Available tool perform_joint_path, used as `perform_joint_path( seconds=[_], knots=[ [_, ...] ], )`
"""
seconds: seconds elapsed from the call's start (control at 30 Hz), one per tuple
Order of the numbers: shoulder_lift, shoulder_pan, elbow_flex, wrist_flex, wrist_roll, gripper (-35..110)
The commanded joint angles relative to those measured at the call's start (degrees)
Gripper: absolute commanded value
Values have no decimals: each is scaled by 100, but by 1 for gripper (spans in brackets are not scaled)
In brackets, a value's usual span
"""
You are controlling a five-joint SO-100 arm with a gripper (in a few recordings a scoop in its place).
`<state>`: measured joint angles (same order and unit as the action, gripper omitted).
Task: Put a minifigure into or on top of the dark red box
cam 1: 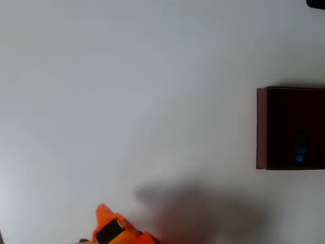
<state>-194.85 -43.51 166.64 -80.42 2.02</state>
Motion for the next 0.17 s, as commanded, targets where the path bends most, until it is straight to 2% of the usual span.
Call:
perform_joint_path(
  seconds=[0.0,0.13],
  knots=[
    [-44,-141,334,202,299,0],
    [-18,-79,457,237,404,1]
  ],
)
